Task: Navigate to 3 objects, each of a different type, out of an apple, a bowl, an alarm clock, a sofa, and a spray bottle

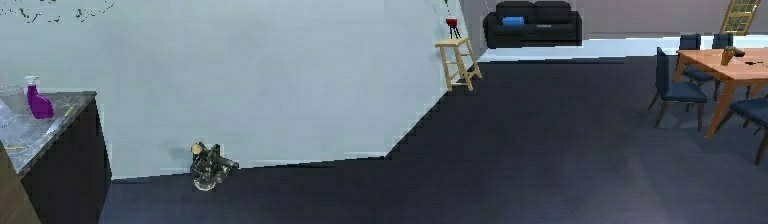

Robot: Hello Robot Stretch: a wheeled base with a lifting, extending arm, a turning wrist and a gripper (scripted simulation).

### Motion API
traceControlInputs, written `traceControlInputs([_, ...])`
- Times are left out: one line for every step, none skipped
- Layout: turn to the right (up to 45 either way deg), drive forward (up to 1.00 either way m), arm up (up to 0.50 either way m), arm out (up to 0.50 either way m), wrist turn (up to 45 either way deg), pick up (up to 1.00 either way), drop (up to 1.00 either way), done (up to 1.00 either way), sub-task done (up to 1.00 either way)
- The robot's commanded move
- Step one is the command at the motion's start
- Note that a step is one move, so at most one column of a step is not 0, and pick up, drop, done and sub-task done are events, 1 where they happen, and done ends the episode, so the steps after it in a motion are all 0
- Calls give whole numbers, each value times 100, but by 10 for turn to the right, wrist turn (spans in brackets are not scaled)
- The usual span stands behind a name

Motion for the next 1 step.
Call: traceControlInputs([-30, 0, 0, 0, 0, 0, 0, 0, 0])
